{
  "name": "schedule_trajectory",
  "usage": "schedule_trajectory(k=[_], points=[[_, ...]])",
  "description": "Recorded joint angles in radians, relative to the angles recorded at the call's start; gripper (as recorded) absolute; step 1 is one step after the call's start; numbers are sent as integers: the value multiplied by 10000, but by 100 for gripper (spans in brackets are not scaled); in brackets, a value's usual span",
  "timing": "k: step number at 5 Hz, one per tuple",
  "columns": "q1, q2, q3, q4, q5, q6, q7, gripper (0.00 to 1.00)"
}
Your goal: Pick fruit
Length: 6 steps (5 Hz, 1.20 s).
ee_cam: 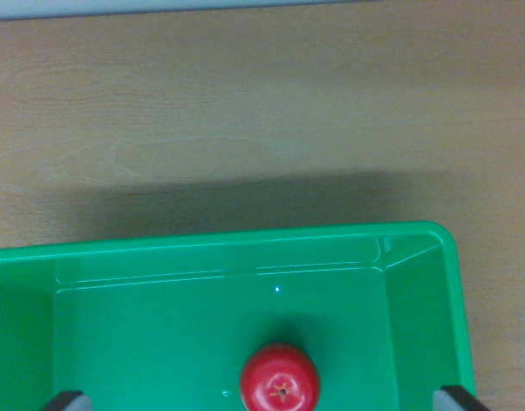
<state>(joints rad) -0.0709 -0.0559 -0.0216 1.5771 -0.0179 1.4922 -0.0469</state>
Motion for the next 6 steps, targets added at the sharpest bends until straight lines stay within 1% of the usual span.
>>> schedule_trajectory(k=[1,2,3,4,5,6], points=[[-16,145,-15,-306,14,-336,-52,0],[-16,145,-15,-306,14,-336,-52,0],[-34,306,-31,-644,29,-707,-110,0],[-34,306,-31,-644,29,-707,-110,0],[-53,474,-48,-999,45,-1097,-170,0],[-53,474,-48,-999,45,-1097,-170,0]])
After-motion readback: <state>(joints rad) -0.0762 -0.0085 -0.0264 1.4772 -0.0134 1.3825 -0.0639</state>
